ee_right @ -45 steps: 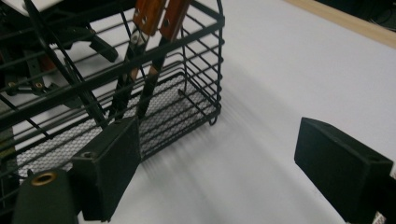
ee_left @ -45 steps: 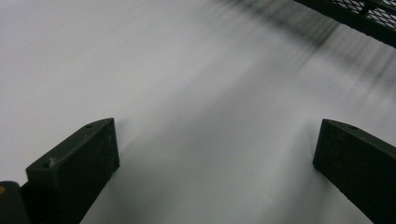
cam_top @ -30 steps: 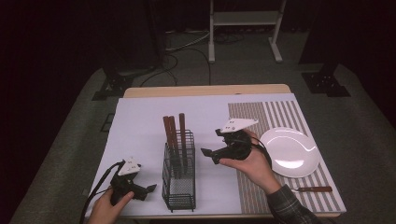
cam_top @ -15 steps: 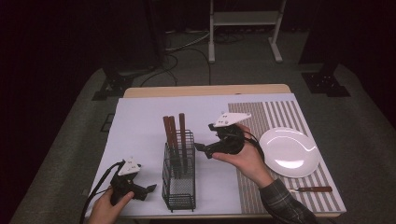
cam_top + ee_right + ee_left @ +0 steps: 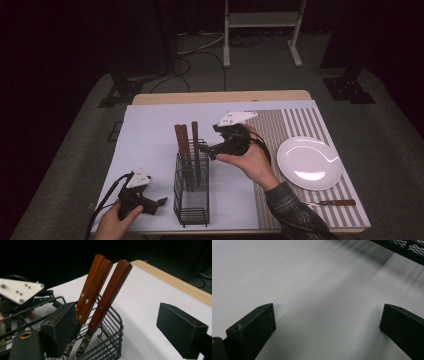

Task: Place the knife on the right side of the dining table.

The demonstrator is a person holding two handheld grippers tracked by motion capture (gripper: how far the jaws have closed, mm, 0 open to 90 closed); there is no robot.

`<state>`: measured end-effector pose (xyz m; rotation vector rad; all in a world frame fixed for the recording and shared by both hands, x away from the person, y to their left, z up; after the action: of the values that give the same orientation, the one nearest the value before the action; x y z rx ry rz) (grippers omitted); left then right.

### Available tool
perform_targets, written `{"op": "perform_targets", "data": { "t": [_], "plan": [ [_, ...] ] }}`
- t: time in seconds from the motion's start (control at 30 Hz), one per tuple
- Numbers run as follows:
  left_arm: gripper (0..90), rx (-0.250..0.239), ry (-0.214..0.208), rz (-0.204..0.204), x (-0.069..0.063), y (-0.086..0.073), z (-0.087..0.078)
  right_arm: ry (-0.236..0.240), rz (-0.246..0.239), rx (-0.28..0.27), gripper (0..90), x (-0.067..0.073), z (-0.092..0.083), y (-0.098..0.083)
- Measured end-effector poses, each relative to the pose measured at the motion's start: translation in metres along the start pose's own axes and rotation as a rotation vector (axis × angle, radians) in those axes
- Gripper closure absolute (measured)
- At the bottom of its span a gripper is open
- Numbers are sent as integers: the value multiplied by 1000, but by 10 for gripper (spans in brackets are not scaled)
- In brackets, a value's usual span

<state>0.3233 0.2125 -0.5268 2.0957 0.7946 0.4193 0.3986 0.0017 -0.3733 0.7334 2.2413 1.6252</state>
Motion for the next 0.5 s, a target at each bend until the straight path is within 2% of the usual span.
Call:
{"op": "perform_targets", "data": {
  "t": [0.23, 0.3, 0.5],
  "plan": [
    [0, -3, 1, -2, 0, 0, 0, -2, 10, -12, 151, -5, 10, 9],
    [0, -3, 1, -1, 0, 0, 0, 0, 11, -20, 202, -5, 12, 11],
    [0, -1, 1, 1, 0, 0, 0, 4, 23, -36, 256, -7, 21, 19]
  ]
}}
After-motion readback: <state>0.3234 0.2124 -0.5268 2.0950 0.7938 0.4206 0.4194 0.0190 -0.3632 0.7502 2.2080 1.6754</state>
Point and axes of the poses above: each handheld gripper's, and its own axes: z roughly forward along the jaws, y roughly out of its top, x roughly to its left, the point moved 9 cm from there along z, roughly forward along the jaws, and after that the axes turned 8 degrees about -x, right-handed, at the moved point
